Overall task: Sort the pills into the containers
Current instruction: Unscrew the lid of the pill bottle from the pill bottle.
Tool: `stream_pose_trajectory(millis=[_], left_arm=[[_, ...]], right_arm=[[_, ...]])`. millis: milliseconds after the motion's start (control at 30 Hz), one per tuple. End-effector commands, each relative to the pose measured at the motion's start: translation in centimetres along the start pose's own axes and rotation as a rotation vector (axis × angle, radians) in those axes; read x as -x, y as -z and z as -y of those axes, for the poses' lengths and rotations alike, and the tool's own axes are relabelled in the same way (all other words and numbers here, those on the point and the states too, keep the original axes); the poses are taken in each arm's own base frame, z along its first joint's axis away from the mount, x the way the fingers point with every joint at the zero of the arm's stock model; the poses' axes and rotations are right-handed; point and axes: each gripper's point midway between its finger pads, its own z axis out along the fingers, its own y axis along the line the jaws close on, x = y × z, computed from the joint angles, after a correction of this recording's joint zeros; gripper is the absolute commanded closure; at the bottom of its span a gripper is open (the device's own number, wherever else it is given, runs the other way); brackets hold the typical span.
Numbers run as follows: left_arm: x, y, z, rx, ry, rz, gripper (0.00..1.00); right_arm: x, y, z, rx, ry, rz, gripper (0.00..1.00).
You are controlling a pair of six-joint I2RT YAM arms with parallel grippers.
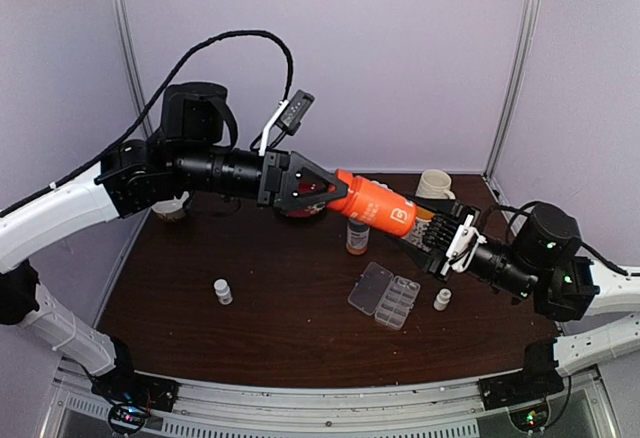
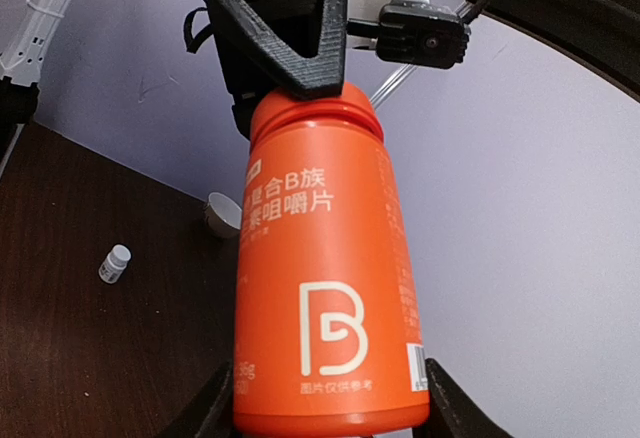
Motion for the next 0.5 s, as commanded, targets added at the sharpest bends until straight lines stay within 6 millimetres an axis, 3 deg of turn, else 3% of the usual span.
stream_pose_trajectory(millis=[0,100,333,467], left_arm=[[3.6,1.8,2.4,-0.181,0.177,0.119,0.94],[2.8,1.7,0.2,-0.158,0.309,0.104,0.93],[0.8,-0.9,-1.7,-0.220,0.522,0.050,0.87],[0.8,-0.2,-3.8,-0.125,0.504,0.069,0.90]], right_arm=[[-1.5,0.6,0.6,-0.074,0.001,-0.040,1.00],[-2.4,0.7,0.4,-0.083,0.013,-0.068,1.00],[-4.8,0.4,-0.8,-0.083,0.111,-0.141,1.00],[-4.7,0.6,-0.8,-0.103,0.029,-0.119,1.00]])
